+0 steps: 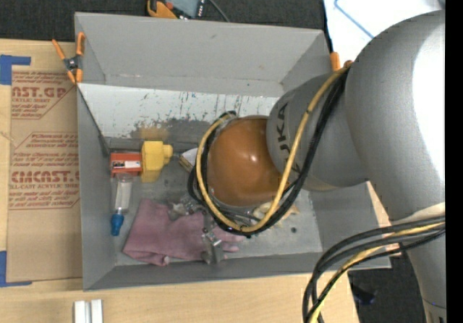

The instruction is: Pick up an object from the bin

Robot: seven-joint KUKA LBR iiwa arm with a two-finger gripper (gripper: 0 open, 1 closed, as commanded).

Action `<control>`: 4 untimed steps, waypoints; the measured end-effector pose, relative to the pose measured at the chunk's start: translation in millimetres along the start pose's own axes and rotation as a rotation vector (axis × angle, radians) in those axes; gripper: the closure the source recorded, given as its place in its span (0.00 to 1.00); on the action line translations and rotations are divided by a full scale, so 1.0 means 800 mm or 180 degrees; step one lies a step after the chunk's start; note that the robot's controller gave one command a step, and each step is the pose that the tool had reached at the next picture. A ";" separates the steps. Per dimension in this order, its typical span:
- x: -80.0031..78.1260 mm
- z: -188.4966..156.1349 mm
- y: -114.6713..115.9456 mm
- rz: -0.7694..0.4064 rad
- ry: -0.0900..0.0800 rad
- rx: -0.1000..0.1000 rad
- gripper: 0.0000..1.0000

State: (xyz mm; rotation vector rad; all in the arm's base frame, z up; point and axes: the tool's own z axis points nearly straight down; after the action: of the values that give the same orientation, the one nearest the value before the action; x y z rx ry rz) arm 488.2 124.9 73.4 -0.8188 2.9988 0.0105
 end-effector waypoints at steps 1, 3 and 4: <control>0.002 0.000 -0.003 0.0005 0.0000 0.0007 0.00; -0.081 0.006 -0.008 -0.1576 -0.0001 -0.0011 1.00; -0.081 0.006 -0.008 -0.1577 -0.0002 -0.0012 1.00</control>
Offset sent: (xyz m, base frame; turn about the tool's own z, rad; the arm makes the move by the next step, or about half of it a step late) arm -0.0027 0.0175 0.0601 -0.0254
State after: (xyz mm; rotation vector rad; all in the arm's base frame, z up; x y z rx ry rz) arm 547.6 152.7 70.8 -1.5289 2.7062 0.0032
